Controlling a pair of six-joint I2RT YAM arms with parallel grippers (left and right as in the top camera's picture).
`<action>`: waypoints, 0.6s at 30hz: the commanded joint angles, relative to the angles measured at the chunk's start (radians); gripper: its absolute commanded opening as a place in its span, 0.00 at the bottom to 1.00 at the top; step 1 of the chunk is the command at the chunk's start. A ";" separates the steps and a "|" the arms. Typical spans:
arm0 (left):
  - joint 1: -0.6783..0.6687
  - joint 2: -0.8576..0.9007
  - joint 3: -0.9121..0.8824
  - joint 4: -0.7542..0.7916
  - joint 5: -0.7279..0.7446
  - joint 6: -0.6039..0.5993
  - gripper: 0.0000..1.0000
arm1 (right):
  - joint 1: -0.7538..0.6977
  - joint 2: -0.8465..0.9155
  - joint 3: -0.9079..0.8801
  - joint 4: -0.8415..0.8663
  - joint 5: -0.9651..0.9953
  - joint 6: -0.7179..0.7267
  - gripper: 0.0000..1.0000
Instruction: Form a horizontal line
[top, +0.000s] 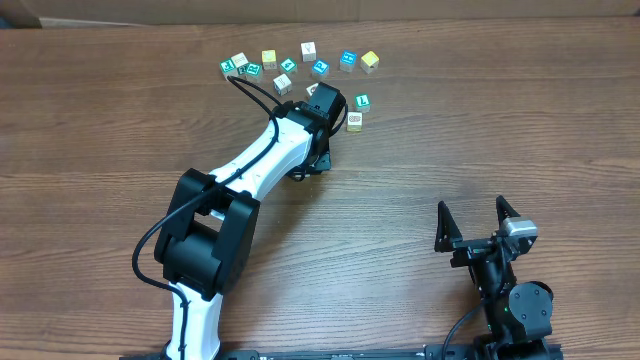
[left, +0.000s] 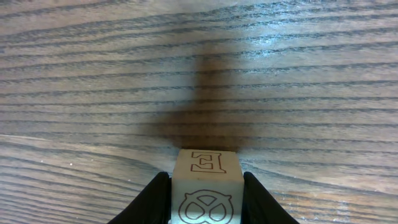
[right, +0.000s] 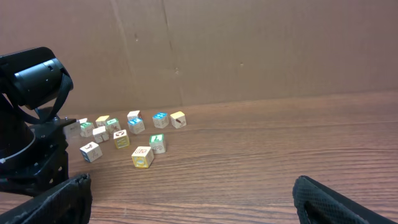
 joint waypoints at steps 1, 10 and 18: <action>0.000 0.013 -0.003 0.003 -0.021 -0.021 0.29 | -0.005 -0.011 -0.011 0.005 -0.002 -0.001 1.00; 0.000 0.013 -0.003 -0.001 -0.016 -0.021 0.29 | -0.005 -0.011 -0.011 0.005 -0.002 -0.001 1.00; 0.000 0.013 -0.003 -0.013 -0.002 -0.021 0.29 | -0.005 -0.011 -0.011 0.005 -0.002 -0.001 1.00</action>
